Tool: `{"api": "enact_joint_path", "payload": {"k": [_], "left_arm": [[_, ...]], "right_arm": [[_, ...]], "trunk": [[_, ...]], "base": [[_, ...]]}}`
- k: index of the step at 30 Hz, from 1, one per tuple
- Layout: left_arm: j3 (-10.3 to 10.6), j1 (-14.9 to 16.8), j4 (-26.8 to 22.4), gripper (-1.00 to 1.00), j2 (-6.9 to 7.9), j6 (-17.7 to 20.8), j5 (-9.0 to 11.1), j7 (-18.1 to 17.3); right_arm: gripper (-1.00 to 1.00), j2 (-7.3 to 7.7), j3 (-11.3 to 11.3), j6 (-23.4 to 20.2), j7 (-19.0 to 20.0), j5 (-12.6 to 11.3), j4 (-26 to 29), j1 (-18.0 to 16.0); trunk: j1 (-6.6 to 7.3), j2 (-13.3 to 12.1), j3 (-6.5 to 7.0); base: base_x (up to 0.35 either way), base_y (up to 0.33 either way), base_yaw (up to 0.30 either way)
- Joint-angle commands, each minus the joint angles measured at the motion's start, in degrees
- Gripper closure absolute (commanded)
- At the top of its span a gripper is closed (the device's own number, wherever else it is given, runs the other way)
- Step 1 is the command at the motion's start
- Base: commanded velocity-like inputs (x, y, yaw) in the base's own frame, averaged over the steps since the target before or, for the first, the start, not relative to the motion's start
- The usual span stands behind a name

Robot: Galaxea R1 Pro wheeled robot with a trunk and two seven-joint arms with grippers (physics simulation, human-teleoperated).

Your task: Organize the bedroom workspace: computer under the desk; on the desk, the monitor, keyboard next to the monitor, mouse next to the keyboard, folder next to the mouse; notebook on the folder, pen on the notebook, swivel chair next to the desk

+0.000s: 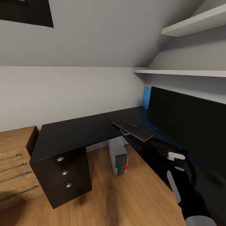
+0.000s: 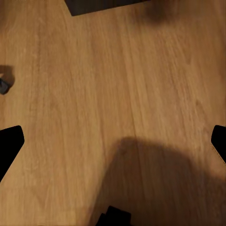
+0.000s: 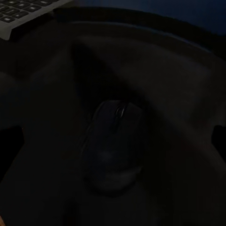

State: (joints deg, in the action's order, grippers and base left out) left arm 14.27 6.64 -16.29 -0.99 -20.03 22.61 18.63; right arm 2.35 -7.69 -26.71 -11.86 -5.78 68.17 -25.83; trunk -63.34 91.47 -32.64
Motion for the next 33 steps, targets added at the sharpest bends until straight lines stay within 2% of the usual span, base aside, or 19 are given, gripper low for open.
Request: {"api": "enact_joint_path", "payload": {"k": [1, 24, 33], "left_arm": [[0.49, 0.04, 0.0, -1.0, 0.02, -0.18, 0.33, 0.39], [0.49, 0.04, -0.02, -1.0, 0.02, -0.18, 0.4, 0.45], [0.49, 0.04, 0.0, -1.0, 0.02, -0.18, 0.42, 0.45]], "right_arm": [[-1.0, 0.03, 0.03, -0.19, -0.43, -0.62, -0.22, -0.05], [-1.0, 0.06, -0.37, -0.17, -0.37, -0.73, -4.75, -0.44], [-1.0, 0.54, -0.78, -0.19, -0.43, -0.8, -5.9, -0.56]], "trunk": [[0.0, 0.03, -0.06], [0.0, 0.03, -0.06], [0.0, 0.03, -0.06]], "base": [[0.054, 0.0, 0.0], [0.101, 0.0, 0.0], [0.121, 0.0, 0.0]]}}
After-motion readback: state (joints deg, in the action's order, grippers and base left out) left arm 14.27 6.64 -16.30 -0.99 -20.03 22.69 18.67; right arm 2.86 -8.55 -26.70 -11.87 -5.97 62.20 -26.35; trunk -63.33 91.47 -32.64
